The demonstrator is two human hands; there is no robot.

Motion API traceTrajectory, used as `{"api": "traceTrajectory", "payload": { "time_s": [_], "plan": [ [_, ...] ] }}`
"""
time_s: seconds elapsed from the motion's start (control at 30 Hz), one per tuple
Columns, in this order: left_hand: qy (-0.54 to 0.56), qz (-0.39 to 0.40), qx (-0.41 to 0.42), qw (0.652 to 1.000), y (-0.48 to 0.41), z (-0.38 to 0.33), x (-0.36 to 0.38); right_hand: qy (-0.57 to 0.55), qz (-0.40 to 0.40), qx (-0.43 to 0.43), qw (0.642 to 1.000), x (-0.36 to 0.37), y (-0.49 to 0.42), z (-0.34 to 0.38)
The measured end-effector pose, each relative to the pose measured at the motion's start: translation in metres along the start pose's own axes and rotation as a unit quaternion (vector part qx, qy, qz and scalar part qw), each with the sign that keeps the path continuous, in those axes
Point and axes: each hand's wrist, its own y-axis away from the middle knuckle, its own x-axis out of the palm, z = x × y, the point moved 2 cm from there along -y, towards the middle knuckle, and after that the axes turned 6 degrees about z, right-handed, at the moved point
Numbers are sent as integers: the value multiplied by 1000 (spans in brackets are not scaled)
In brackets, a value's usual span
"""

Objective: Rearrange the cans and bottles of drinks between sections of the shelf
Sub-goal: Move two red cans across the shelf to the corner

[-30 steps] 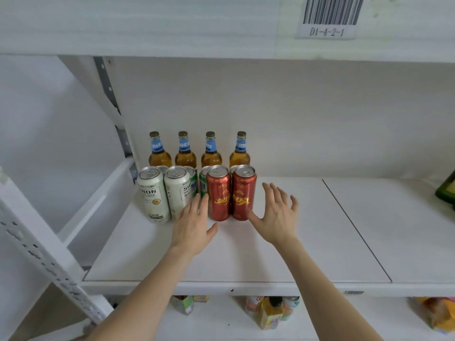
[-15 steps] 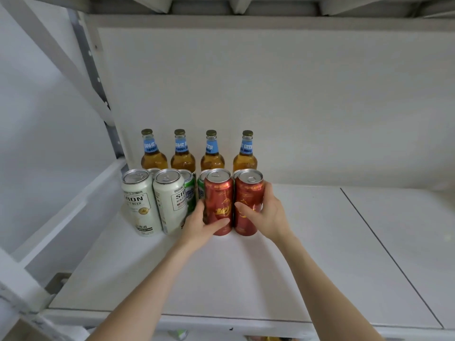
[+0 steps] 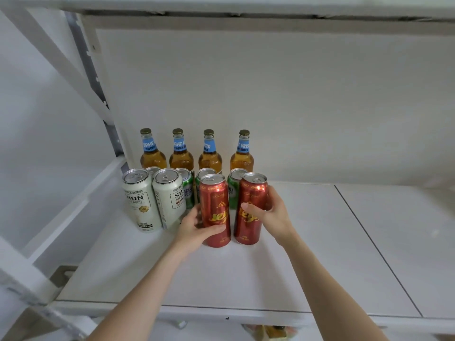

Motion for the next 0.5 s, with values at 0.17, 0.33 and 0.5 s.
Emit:
{"api": "traceTrajectory", "payload": {
  "time_s": [0.17, 0.33, 0.5],
  "plan": [
    [29, 16, -23, 999, 32, -6, 1, -6, 0, 20, 1000, -2, 21, 13],
    [49, 34, -41, 997, 67, -14, 1, -24, -4, 37, 999, -2, 49, 30],
    [54, 34, -38, 997, 103, -24, 3, -47, -28, 51, 997, -1, 88, 45]
  ]
}}
